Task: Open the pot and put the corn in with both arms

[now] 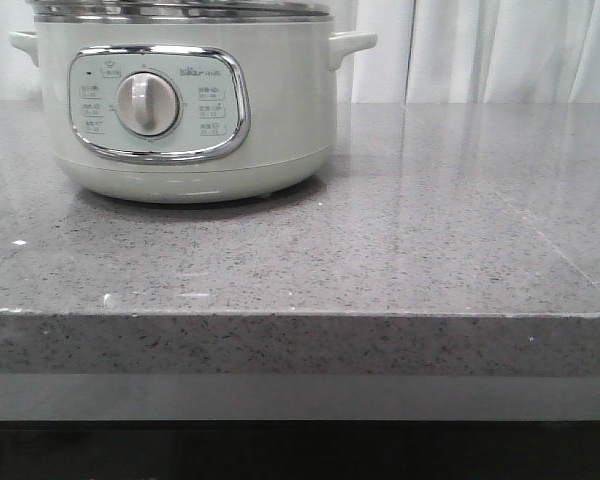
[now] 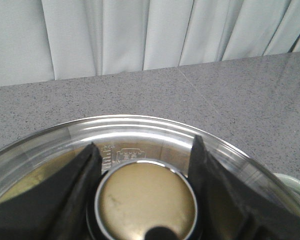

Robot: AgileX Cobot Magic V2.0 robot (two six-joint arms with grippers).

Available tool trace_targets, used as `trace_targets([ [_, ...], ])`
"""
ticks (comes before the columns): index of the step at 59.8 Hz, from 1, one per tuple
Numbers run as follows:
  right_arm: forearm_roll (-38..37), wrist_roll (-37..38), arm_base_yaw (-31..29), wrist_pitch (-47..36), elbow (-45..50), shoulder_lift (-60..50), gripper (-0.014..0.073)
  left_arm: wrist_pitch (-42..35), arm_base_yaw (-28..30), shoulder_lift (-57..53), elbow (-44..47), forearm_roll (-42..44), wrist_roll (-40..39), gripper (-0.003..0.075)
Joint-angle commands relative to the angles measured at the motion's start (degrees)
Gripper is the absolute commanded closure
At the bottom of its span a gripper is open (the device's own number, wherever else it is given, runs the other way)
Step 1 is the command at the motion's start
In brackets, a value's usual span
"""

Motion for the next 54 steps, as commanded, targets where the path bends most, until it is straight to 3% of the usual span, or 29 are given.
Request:
trace_targets([
  [1, -0.11, -0.41, -0.21, -3.67, -1.43, -0.54, 0.0001, -6.64, -0.41, -2.99, -2.61, -0.05, -0.3, 0.0499],
  [11, -0.11, -0.41, -0.21, -3.71, -1.43, -0.54, 0.0001, -6.31, -0.56, -2.99, -2.61, -0.05, -0.3, 0.0493],
  [23, -0.11, -0.41, -0.21, -3.65, -1.43, -0.54, 0.0001, -7.6, -0.56, -2.77, -2.61, -0.05, -0.3, 0.0412],
  [45, -0.06, -0.36, -0.21, -3.58, -1.43, -0.54, 0.0001, -8.72, -0.56, -1.47, -2.61, -0.05, -0.3, 0.0411],
  [54, -0.06, -0.36, -0.21, -3.58, -1.43, -0.54, 0.0001, -8.76, -0.56, -1.47, -2.61, -0.05, -0.3, 0.0288],
])
